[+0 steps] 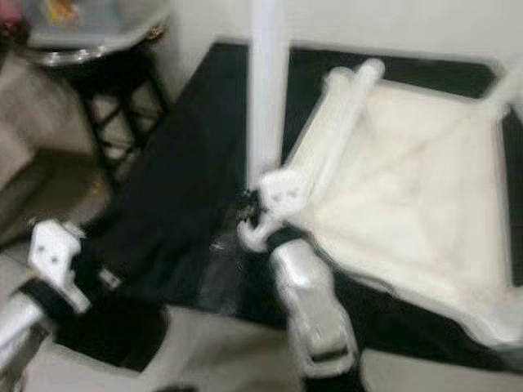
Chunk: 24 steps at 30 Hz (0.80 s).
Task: Building children table
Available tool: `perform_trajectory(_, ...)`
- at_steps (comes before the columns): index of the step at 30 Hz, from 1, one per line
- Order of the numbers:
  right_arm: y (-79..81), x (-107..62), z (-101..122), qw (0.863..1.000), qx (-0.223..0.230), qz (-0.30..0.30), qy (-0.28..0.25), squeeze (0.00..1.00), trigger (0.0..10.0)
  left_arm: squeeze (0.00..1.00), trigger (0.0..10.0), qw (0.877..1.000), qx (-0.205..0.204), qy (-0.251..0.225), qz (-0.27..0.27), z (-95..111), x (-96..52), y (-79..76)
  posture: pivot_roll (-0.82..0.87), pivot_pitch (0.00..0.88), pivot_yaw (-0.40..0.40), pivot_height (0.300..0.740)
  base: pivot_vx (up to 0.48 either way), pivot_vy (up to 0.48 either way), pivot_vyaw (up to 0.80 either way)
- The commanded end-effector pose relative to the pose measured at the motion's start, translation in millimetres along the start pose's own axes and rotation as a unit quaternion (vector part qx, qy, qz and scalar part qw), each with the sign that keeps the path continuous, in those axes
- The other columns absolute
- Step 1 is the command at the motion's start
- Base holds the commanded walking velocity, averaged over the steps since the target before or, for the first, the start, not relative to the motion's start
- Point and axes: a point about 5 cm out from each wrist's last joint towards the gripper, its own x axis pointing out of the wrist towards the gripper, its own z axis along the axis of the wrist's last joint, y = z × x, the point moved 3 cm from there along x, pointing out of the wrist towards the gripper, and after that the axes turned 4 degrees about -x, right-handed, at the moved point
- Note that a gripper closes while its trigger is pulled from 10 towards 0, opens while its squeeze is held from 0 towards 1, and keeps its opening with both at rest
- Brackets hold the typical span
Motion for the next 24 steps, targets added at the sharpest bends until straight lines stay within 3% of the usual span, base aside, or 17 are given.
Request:
perform_trajectory(1,-7.0,-8.7,-45,0.995,0.010,-0.019,0.101,0.00,10.0,0.00,10.0,1.000,-0.008,0.007,-0.005,-3,-2.4,-2.3,0.03,0.235,0.040,0.740,0.000,0.000,0.00)
perform_trajectory(9,-10.8,-6.7,-45,0.995,0.007,-0.024,0.098,0.00,10.0,0.00,10.0,0.998,-0.042,-0.030,-0.026,15,6.7,-3.9,0.03,0.232,0.037,0.740,0.000,0.000,0.00)
perform_trajectory(12,-10.0,-5.7,-44,0.995,0.006,-0.021,0.097,0.00,10.0,0.00,10.0,0.993,-0.065,-0.068,-0.070,36,15.2,-9.4,0.03,0.230,0.036,0.740,0.000,0.000,0.00)
perform_trajectory(17,-7.3,-4.7,-45,0.995,0.007,-0.013,0.097,0.00,10.0,0.00,10.0,0.987,-0.074,-0.097,-0.105,55,21.7,-12.6,0.03,0.226,0.034,0.740,0.000,0.000,0.00)
perform_trajectory(18,-5.6,-3.8,-45,0.995,0.006,-0.008,0.097,0.00,10.0,0.61,10.0,0.982,-0.081,-0.110,-0.131,65,25.5,-15.5,0.03,0.222,0.032,0.740,0.000,0.000,0.00)
perform_trajectory(19,-3.7,-2.7,-45,0.995,0.004,-0.001,0.097,0.00,10.0,1.00,10.0,0.975,-0.090,-0.125,-0.159,76,28.6,-18.8,0.03,0.220,0.032,0.740,0.000,0.000,0.00)
perform_trajectory(23,-1.9,-1.5,-45,0.995,0.003,0.006,0.097,0.00,10.0,1.00,10.0,0.968,-0.096,-0.140,-0.184,87,31.9,-20.9,0.03,0.216,0.034,0.740,0.000,0.000,0.00)
perform_trajectory(24,2.3,2.1,-46,0.995,0.001,0.021,0.097,0.00,10.0,1.00,10.0,0.950,-0.113,-0.163,-0.243,105,38.1,-25.3,0.03,0.208,0.033,0.740,0.000,0.000,0.00)
